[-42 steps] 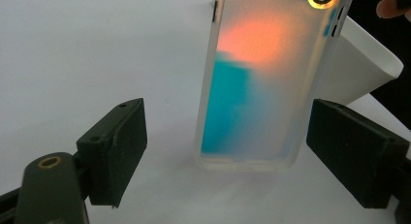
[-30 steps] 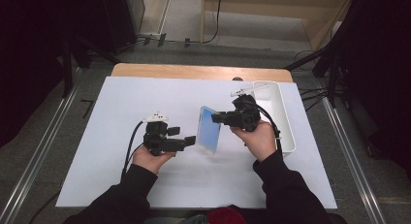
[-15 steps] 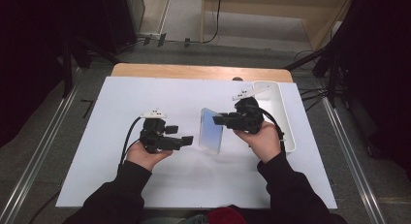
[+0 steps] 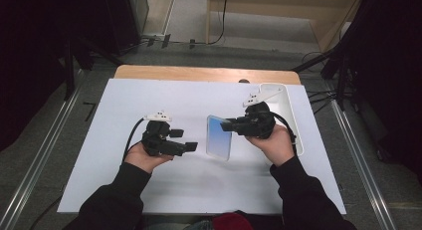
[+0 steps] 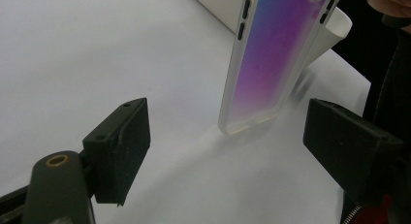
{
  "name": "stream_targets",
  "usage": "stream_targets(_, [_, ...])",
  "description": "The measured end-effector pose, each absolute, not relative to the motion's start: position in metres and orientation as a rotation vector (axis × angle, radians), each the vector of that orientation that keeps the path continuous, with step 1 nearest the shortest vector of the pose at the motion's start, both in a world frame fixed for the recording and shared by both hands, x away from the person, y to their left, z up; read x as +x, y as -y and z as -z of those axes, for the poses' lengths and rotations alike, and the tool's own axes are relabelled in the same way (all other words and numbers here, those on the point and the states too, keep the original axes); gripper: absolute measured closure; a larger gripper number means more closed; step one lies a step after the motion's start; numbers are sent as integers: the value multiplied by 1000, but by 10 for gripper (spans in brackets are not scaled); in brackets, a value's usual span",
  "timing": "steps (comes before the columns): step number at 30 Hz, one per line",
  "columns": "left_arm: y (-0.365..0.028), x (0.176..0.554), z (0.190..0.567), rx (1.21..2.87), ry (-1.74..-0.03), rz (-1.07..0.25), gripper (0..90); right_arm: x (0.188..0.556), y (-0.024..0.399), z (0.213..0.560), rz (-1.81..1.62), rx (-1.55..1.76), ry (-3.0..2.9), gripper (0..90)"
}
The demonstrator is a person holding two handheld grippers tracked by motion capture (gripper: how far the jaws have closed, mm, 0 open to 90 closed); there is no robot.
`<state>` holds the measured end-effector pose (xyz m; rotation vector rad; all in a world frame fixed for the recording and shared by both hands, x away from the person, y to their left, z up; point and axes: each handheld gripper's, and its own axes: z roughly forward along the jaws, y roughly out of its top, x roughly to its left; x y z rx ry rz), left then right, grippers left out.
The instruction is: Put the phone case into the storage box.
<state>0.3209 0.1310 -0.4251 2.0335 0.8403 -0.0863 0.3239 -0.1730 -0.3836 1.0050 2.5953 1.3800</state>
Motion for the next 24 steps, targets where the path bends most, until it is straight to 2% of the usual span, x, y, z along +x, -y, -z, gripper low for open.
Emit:
stream_targets(2, [-131, 321, 424, 2034, -829, 87, 170, 324, 174, 384, -1387, 981, -2601, 772])
stream_targets(4, [-131, 320, 423, 2038, -823, 71, 235, 324, 175, 383, -1391, 972, -2612, 772])
stream_targets(11, [-132, 322, 417, 2061, -816, 108, 236, 323, 177, 382, -1404, 895, -2658, 772])
stream_targets(18, [-133, 325, 410, 2082, -736, 129, 237, 324, 178, 382, -1416, 833, -2701, 772])
stream_targets(20, [-132, 325, 408, 2082, -724, 129, 282, 325, 177, 382, -1415, 813, -2718, 771])
stream_targets(24, [-132, 326, 406, 2094, -682, 147, 294, 325, 176, 382, -1414, 772, -2746, 772])
